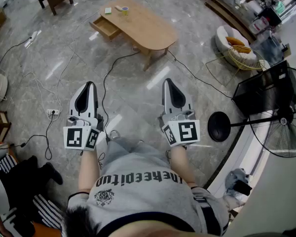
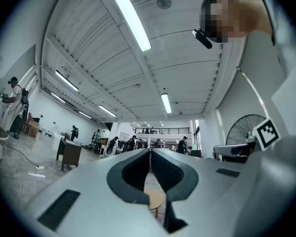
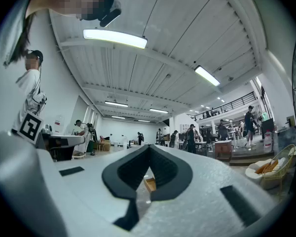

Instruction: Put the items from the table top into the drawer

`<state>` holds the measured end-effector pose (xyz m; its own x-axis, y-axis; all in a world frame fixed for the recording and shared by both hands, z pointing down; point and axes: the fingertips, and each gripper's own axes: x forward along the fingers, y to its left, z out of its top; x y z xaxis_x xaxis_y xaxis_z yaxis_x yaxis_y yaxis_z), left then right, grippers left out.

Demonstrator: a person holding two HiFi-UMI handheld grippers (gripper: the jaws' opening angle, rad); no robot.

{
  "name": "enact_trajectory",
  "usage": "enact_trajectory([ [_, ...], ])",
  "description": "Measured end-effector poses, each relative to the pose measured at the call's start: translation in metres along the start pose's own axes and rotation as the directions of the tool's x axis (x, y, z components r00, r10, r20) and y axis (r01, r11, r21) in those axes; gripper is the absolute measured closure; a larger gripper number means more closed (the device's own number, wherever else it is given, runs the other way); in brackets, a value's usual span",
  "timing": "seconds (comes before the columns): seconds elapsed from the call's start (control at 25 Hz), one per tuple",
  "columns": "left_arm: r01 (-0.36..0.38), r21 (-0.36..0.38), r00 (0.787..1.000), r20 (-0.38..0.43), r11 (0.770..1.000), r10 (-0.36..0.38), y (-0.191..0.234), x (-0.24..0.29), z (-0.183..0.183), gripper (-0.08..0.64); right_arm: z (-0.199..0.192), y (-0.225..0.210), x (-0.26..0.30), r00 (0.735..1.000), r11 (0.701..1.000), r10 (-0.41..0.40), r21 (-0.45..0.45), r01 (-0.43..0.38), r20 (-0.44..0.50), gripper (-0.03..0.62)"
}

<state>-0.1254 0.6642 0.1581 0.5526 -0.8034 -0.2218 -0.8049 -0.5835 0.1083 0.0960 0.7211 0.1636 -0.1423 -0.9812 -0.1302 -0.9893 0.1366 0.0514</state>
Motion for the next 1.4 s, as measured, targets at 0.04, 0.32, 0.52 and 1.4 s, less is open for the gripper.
enact_trajectory([
  [0.04,0.000,0.001,1.000,0.002,1.000,0.000,0.002,0.000,0.001,0.548,0.000,0.001,0.001,1.000,1.000,-0.001,0.001,0.001,0.003,0.594],
  [0.32,0.000,0.004,1.000,0.003,1.000,0.000,0.017,0.005,0.002,0.548,0.001,0.009,0.016,1.000,1.000,-0.001,0.005,0.001,0.013,0.594],
  [0.52,0.004,0.002,1.000,0.012,1.000,-0.004,0.035,0.012,0.004,0.548,0.000,0.016,0.033,1.000,1.000,-0.005,-0.003,0.005,0.022,0.594],
  [1.4,0.045,0.008,0.996,0.074,0.999,-0.045,0.141,0.059,0.014,0.548,-0.010,0.058,0.129,0.999,0.999,-0.027,-0.017,0.028,0.043,0.597],
])
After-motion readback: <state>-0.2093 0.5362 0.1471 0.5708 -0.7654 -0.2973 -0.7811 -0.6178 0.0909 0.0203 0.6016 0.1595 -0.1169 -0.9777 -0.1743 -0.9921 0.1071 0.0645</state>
